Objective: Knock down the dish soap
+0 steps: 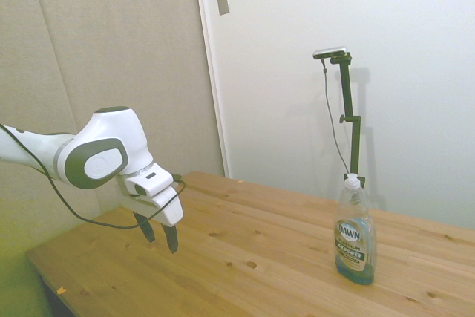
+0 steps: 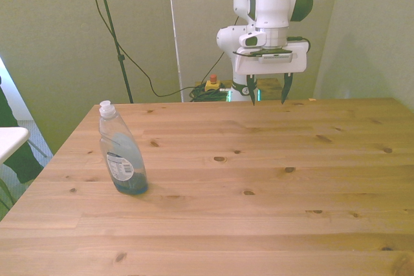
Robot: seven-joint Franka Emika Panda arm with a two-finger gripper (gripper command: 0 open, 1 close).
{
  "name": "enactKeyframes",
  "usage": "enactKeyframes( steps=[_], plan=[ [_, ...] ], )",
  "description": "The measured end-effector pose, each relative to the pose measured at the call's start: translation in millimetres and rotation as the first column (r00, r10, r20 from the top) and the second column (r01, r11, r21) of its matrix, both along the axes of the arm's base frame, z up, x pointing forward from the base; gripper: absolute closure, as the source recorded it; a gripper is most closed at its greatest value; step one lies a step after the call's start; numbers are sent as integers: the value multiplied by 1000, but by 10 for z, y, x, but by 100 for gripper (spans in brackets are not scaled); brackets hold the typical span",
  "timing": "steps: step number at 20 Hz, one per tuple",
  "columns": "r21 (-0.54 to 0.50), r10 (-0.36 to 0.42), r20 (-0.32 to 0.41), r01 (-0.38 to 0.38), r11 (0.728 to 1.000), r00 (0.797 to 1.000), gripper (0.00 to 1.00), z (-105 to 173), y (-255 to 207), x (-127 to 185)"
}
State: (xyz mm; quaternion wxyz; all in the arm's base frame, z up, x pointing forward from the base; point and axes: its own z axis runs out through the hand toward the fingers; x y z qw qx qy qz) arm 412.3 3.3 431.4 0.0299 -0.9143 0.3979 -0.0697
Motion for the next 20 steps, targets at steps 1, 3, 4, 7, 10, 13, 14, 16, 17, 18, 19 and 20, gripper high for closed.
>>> enactKeyframes(
  steps=[1,3,4,7,10,13,14,16,17,18,19,20],
  plan=[
    [0,0,0,0,1000,1000,0,-1,0,2],
    [-3,-13,0,13,1000,1000,0,-8,-34,-3],
    [-3,-28,3,28,1000,1000,0,-4,-95,-9],
    [-4,-101,25,101,995,995,0,51,-486,-36],
    [-13,-172,47,172,985,984,0,146,-914,-41],
    [-19,-226,57,227,974,973,0,216,-1300,32],
    [-21,-241,57,242,970,969,0,225,-1430,73],
    [-24,-266,59,268,963,962,0,243,-1670,154],
    [-24,-277,61,279,960,959,0,252,-1788,195],
    [-24,-287,64,289,957,956,0,267,-1887,242],
    [-25,-298,67,300,954,952,0,279,-1985,294],
    [-27,-309,72,312,950,948,0,294,-2073,350]
  ],
)
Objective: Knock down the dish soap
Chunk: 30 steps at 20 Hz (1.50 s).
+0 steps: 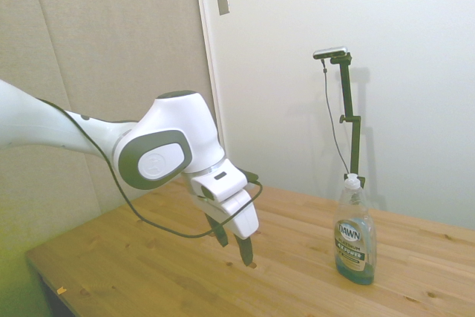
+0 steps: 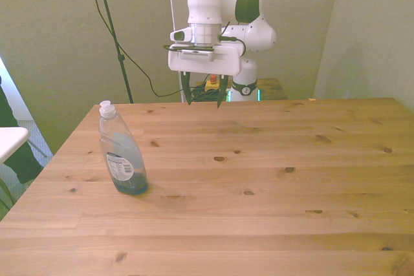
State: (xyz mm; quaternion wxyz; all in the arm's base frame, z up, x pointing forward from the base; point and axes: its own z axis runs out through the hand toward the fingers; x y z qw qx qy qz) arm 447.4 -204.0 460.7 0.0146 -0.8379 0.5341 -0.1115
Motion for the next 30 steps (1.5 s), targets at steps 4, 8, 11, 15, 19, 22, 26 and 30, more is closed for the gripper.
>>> enactKeyframes(
  steps=[4,8,11,15,19,22,26,30],
  plan=[
    [-17,-43,11,44,999,999,0,54,-349,251],
    [-31,-88,-7,87,996,996,100,8,-769,344],
    [-46,-112,-24,111,993,993,100,-46,-1110,340],
    [-60,-132,-56,128,990,990,100,-171,-1410,358],
    [-76,-144,-66,139,987,987,100,-207,-1600,414],
    [-85,-148,-70,142,986,986,100,-201,-1677,480],
    [-82,-154,-63,148,986,986,100,-187,-1727,542],
    [-76,-165,-57,161,984,985,100,-207,-1780,575]
  ],
)
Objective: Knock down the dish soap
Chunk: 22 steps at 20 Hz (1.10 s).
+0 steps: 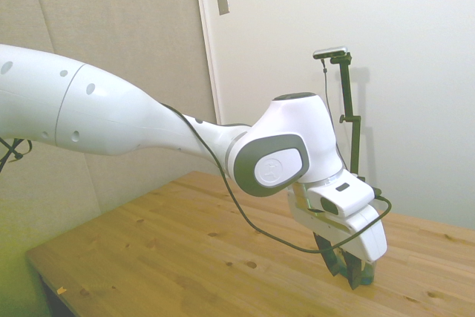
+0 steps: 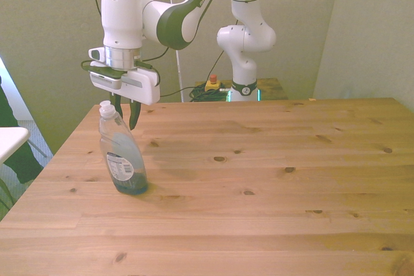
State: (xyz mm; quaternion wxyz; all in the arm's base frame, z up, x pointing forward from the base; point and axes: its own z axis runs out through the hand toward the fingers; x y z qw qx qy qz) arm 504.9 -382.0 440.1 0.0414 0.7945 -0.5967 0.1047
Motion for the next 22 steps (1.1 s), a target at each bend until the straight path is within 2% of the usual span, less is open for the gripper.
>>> enactKeyframes(
  steps=[4,10,18,22],
  plan=[
    [2,-4,14,4,1000,1000,100,24,-13,63],
    [-8,-14,74,15,1000,997,100,259,49,280],
    [-2,-105,153,107,994,983,100,686,283,1036],
    [-13,-159,173,164,986,972,100,714,186,1355]
  ],
)
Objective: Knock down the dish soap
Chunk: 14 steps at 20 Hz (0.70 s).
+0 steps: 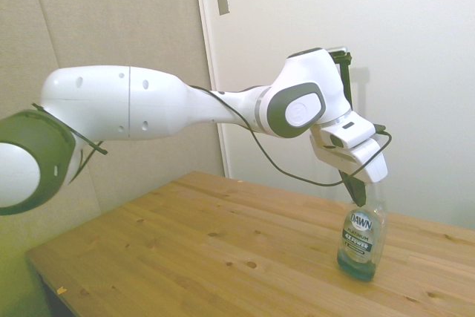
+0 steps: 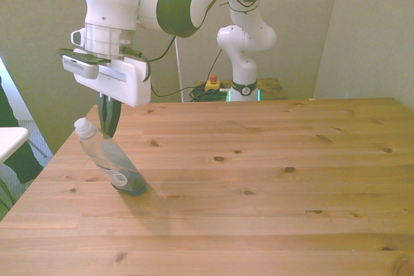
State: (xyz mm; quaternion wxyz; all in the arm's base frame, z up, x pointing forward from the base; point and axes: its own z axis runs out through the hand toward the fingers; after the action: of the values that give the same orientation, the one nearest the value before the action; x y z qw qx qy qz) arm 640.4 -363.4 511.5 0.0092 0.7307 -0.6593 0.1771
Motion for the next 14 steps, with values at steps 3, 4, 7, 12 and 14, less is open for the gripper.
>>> enactKeyframes(
  steps=[3,4,7,12,14],
  plan=[
    [-19,-39,11,39,999,999,100,-118,-157,155],
    [-26,-49,14,49,998,999,100,-157,-223,183],
    [-38,-61,25,62,997,998,100,-205,-340,239],
    [-19,-26,42,26,999,999,100,-62,-115,336],
    [0,-5,36,5,1000,999,100,-33,-21,307]
  ],
)
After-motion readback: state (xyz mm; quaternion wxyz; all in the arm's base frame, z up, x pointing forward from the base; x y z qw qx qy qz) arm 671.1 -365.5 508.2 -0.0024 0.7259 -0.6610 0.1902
